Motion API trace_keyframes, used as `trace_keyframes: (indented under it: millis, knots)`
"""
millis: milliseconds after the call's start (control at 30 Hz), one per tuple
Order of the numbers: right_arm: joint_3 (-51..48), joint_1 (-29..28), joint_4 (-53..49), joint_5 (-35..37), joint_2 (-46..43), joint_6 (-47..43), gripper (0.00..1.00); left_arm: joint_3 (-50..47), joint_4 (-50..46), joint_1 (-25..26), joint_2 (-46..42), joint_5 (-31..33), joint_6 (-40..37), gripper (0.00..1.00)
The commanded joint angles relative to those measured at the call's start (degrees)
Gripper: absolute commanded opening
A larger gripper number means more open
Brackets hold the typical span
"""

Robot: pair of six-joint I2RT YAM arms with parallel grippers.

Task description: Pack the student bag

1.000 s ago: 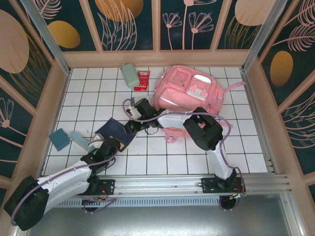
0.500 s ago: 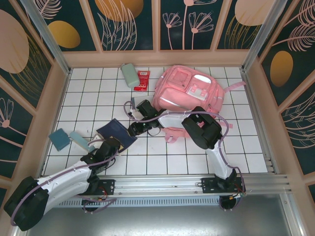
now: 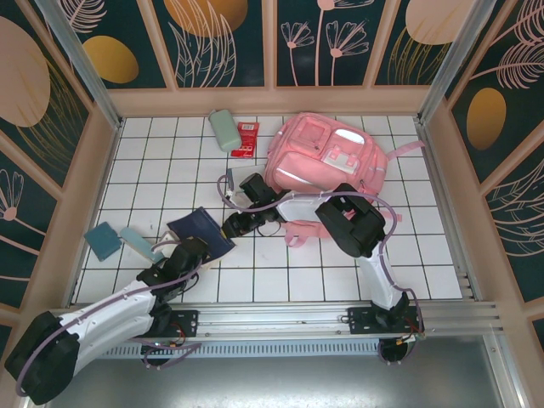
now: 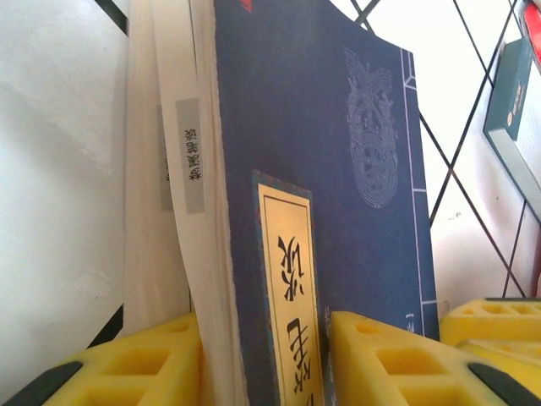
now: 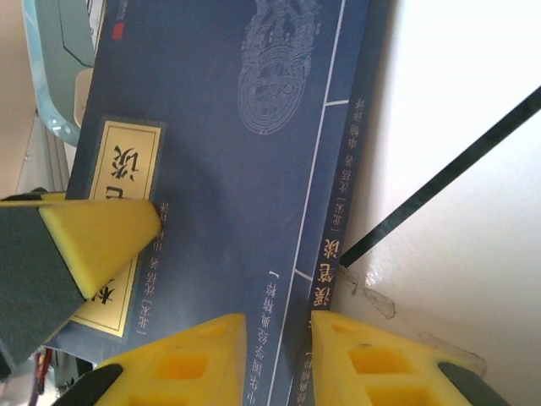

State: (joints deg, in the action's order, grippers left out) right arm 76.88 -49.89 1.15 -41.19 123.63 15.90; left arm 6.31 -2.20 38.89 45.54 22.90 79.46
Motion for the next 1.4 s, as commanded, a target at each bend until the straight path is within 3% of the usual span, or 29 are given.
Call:
trace_keyframes:
  millis: [0, 300, 567, 833, 1233, 1367]
  knots:
    - [-3.6, -0.6, 5.4, -4.8, -4.8, 3.5, 0.26, 0.0, 2.7, 0.2, -1.5, -4.7, -4.8, 0.43]
    - [-12.8, 2.2, 10.3, 1.1, -11.2, 8.4, 0.26, 4.8, 11.3, 0.2, 5.5, -9.3, -17.8, 0.51]
    - [-17.1, 2.5, 9.2, 13.2, -14.8, 10.6, 0.31, 9.4, 1.7, 0.2, 9.5, -6.2, -19.5, 0.64]
    - [-14.5, 2.2, 6.4, 18.7, -14.4, 7.0, 0.36, 8.6, 6.1, 0.2, 9.5, -7.8, -21.5, 0.53]
    - [-10.4, 1.9, 0.6, 24.7, -8.5, 2.1, 0.37, 8.5, 12.9, 0.2, 20.2, -10.7, -18.9, 0.57]
    - [-9.4, 1.6, -1.4, 25.2, -6.6, 1.1, 0.37, 8.8, 11.9, 0.1, 21.2, -10.0, -18.6, 0.45]
